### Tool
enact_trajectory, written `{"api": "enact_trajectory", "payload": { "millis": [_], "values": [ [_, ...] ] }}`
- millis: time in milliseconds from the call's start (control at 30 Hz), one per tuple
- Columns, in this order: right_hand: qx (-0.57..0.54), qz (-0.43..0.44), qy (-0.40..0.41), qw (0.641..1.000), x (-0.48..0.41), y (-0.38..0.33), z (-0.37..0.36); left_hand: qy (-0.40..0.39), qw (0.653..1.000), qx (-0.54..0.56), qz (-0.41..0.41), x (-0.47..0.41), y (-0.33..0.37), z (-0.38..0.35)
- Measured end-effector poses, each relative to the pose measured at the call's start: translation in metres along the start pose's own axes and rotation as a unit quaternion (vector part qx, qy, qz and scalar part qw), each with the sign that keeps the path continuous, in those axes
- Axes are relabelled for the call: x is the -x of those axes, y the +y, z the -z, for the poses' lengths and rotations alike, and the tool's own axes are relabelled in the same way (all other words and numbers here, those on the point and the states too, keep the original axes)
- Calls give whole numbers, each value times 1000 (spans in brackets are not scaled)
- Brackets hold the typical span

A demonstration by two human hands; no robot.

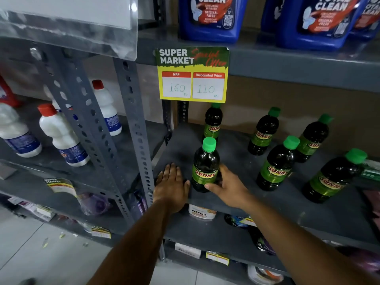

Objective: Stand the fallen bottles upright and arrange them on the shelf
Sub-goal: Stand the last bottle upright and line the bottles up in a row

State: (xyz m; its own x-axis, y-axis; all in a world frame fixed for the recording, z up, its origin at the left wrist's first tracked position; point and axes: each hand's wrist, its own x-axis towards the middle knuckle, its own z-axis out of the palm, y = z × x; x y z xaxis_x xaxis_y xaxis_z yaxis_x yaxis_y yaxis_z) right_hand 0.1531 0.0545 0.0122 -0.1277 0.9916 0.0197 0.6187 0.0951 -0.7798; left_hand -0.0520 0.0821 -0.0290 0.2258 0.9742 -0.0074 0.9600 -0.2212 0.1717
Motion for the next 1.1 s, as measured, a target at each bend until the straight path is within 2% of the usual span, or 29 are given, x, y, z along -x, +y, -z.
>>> {"api": "enact_trajectory", "payload": {
  "millis": [200,300,333,367,400,467,533,600,733,1100],
  "values": [
    [-5,14,5,1000,15,-9,-9,-13,1000,-8,4,-1,-1,-1],
    [-56,35,23,998,26,-8,-9,-12,1000,-14,6,-2,0,-1],
    [-84,34,70,993,32,-5,-10,-12,1000,-18,6,-1,-1,-2],
    [-98,31,152,983,40,0,-8,-9,1000,-21,3,-1,-1,-2],
    [-84,25,259,962,47,6,-6,-4,1000,-21,0,-2,-1,-3],
    [4,-18,452,892,57,20,5,4,1000,-19,-3,-2,-2,-5],
    [48,-79,527,845,59,35,24,-1,1000,-17,-3,-4,-3,-6],
    [38,-128,510,850,57,48,46,-6,1000,-19,-3,-5,-4,-8],
    [-43,-115,364,923,49,69,74,-8,1000,-24,0,-6,-6,-9],
    [-37,-121,333,934,81,78,58,-9,1000,-25,0,-4,-3,-4]
  ]
}}
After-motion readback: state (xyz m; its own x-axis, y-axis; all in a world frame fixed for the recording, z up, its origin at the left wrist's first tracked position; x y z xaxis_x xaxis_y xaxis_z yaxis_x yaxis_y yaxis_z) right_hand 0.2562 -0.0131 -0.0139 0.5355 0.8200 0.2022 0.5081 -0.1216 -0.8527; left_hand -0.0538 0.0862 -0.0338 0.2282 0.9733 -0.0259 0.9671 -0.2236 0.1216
